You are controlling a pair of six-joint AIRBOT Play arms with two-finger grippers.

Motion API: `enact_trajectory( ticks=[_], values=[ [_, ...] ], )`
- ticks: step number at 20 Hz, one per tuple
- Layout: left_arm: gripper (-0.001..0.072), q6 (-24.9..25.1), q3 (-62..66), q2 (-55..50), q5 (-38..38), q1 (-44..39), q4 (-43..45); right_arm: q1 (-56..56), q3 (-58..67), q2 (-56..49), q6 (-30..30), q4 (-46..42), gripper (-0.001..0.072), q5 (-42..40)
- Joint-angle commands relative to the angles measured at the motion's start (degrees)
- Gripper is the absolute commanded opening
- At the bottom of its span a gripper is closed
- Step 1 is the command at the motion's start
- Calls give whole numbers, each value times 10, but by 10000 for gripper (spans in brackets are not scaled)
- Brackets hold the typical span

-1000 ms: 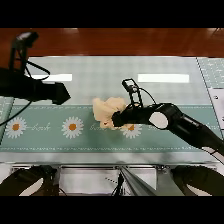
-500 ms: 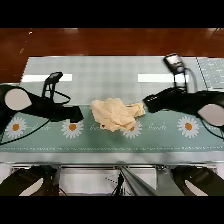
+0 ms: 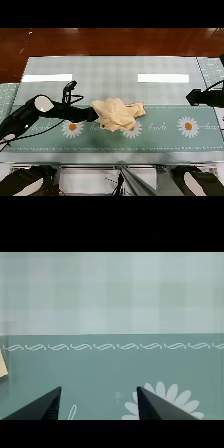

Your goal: Fold the shirts.

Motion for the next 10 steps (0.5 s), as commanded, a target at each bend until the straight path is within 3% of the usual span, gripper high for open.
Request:
enact_trajectory(
  ticks=[1,3,4,6,7,10],
  values=[
    [716,65,-3,-65,46,0,-85,-62,0,-16,-24,84,545,7],
    [696,105,-3,-95,69,0,-139,-67,0,-25,-27,103,545,13],
    [562,128,-2,-107,72,0,-167,-67,0,-29,-28,106,545,15],
    [150,147,1,-128,72,0,-195,-67,0,-37,-28,116,545,15],
    [26,146,2,-132,71,0,-196,-67,0,-43,-28,123,545,17],
    [26,147,3,-129,54,1,-195,-66,-3,-71,-41,156,545,37]
  ],
)
